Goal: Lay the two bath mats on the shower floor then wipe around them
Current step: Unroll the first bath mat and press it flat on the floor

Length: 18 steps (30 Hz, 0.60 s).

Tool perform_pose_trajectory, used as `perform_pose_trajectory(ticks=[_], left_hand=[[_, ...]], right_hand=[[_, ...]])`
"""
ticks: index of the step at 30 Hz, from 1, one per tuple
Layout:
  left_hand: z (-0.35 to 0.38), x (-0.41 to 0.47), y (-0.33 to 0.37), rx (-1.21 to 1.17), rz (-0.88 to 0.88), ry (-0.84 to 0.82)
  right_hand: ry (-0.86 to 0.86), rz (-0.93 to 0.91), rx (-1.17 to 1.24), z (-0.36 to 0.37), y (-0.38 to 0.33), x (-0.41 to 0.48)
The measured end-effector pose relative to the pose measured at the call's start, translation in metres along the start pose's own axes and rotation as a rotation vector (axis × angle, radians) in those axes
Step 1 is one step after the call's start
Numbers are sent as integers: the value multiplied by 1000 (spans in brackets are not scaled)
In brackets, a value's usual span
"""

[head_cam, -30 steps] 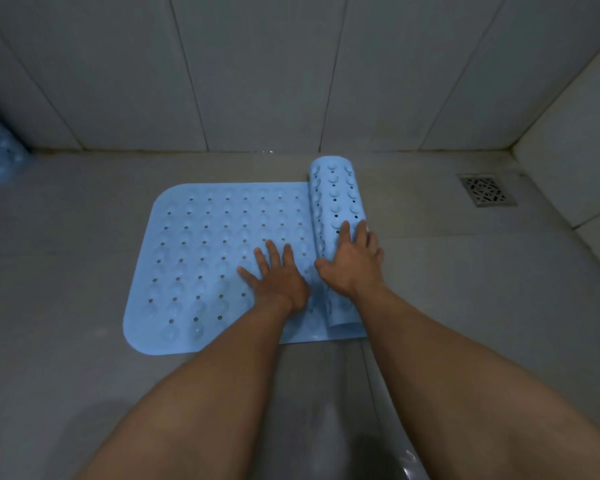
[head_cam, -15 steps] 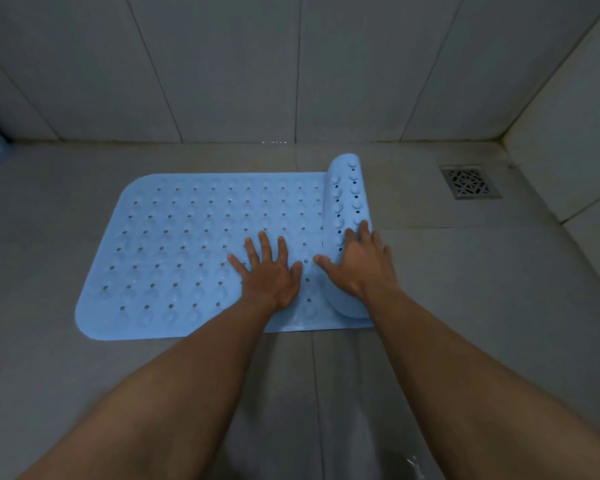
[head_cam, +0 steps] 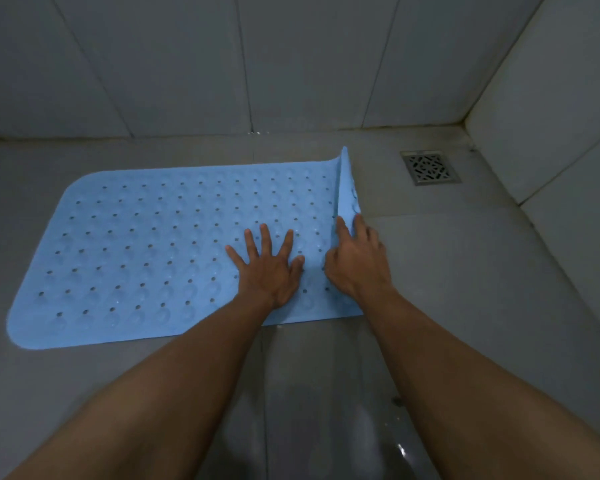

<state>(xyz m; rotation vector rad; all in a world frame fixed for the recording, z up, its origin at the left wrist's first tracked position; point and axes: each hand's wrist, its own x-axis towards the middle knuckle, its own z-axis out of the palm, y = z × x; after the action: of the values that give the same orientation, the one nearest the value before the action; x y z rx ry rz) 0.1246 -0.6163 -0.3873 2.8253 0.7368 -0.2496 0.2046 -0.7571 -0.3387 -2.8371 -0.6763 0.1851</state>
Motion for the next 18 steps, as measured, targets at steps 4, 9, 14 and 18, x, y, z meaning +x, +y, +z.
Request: perform_pose_trajectory(ticks=[4, 9, 14, 18], left_hand=[[6, 6, 20, -5, 18, 43], [10, 10, 26, 4, 48, 70], [12, 8, 25, 73, 60, 89], [15, 9, 18, 80, 56, 113]], right_hand=[[-78, 76, 113, -4, 11, 8], [-96, 56, -252, -4, 42, 6], [-229, 130, -356, 4, 55, 5], [-306, 159, -109, 16, 56, 4]])
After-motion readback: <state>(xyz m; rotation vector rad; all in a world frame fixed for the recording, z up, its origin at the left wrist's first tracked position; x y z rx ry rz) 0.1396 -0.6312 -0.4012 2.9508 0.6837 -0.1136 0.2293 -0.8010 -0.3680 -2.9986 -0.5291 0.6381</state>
